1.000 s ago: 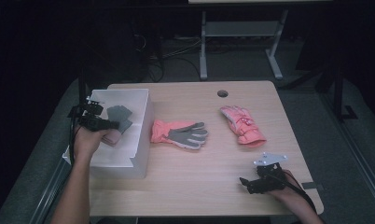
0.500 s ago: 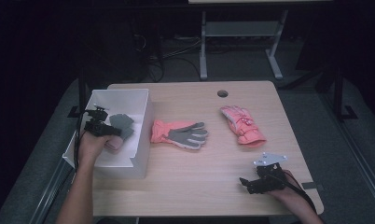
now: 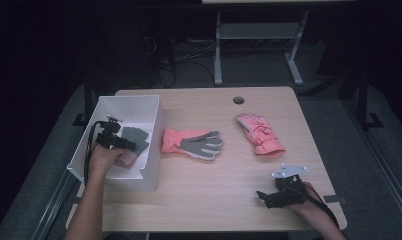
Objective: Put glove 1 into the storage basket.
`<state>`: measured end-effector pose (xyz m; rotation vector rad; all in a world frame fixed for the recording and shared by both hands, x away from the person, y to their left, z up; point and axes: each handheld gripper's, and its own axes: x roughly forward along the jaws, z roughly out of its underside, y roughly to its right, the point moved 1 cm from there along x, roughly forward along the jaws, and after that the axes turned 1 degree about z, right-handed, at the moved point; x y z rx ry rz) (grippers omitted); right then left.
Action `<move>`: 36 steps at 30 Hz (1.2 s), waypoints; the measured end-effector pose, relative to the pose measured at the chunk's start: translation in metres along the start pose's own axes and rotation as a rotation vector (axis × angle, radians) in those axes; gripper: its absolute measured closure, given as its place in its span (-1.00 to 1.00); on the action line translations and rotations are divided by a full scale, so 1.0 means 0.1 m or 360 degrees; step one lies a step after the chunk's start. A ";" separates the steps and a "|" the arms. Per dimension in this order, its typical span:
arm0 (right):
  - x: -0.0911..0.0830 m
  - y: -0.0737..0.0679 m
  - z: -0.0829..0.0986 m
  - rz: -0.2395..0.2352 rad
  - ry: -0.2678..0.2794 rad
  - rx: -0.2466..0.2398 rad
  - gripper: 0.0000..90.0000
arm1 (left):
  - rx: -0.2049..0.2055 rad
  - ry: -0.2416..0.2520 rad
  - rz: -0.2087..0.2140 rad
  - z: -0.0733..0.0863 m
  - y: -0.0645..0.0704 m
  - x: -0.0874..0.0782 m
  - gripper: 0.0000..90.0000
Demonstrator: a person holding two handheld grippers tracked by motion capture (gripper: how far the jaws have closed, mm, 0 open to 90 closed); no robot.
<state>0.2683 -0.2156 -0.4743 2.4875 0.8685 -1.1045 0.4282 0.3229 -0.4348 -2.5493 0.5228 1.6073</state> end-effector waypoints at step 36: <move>0.01 0.00 0.00 0.0000 0.0000 0.0006 -0.83 | 0.0327 0.0380 0.0336 -0.37 0.82 -0.93 -0.63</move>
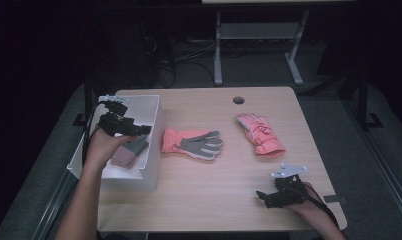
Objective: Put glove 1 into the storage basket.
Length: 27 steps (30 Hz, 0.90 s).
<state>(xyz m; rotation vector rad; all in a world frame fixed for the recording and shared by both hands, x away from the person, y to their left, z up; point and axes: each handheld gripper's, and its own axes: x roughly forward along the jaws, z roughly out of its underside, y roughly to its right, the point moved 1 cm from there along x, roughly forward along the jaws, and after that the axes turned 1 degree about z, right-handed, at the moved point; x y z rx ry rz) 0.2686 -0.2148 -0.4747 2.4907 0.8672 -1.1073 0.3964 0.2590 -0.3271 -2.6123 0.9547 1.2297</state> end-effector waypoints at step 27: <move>-0.01 0.01 0.00 -0.0024 -0.0021 0.0004 -0.83 | 0.0302 -0.0015 0.0298 -0.04 1.23 0.62 0.21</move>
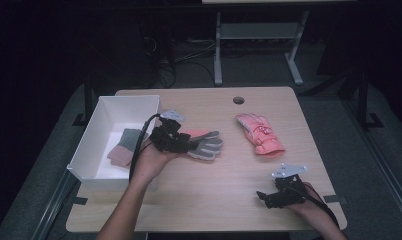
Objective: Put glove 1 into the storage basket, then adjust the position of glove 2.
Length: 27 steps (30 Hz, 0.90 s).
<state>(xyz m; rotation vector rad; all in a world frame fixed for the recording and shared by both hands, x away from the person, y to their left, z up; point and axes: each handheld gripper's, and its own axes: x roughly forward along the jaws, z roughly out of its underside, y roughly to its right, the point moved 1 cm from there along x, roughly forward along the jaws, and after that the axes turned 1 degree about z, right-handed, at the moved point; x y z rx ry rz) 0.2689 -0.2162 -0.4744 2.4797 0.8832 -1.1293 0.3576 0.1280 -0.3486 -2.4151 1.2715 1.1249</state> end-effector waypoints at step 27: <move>0.00 -0.01 0.00 -0.0014 -0.0003 -0.0024 -0.83 | -0.0001 -0.0055 -0.0149 0.10 -0.13 0.72 1.00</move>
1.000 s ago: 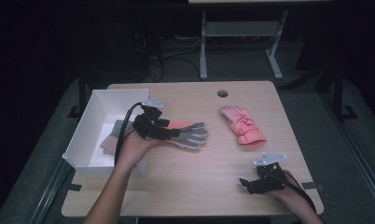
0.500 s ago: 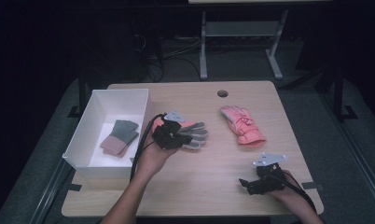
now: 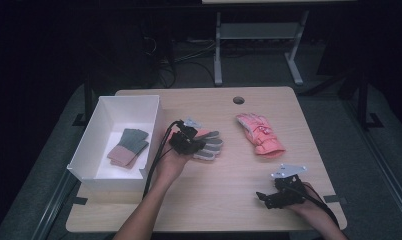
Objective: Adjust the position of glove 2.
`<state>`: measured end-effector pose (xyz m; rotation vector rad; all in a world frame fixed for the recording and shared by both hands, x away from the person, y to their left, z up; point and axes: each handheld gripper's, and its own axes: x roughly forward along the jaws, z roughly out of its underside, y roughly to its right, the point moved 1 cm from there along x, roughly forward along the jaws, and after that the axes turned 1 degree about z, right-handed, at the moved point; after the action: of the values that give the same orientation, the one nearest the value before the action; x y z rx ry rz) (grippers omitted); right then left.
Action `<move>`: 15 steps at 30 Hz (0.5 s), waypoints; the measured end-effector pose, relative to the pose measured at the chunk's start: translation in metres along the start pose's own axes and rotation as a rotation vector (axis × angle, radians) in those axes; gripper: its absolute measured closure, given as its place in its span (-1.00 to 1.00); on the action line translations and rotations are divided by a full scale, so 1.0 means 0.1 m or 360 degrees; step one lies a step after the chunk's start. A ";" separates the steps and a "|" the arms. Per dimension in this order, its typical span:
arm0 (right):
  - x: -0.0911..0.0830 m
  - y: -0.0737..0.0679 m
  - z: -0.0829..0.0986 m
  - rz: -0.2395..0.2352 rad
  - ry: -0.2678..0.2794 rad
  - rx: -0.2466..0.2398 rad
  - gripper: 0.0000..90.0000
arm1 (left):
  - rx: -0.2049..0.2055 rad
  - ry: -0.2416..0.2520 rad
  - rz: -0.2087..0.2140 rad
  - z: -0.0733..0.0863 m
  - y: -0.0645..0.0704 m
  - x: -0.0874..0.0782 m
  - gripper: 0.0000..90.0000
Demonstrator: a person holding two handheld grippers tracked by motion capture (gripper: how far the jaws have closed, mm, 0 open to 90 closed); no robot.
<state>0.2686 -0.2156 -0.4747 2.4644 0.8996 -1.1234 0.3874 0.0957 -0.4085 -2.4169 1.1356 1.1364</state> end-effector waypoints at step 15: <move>0.01 0.00 0.00 0.0001 -0.0003 -0.0003 -0.83 | 0.0010 -0.0135 -0.0020 0.18 -0.07 0.37 1.00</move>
<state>0.2687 -0.2155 -0.4753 2.4616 0.8992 -1.1237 0.3975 0.0895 -0.4490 -2.3440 1.0947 1.2175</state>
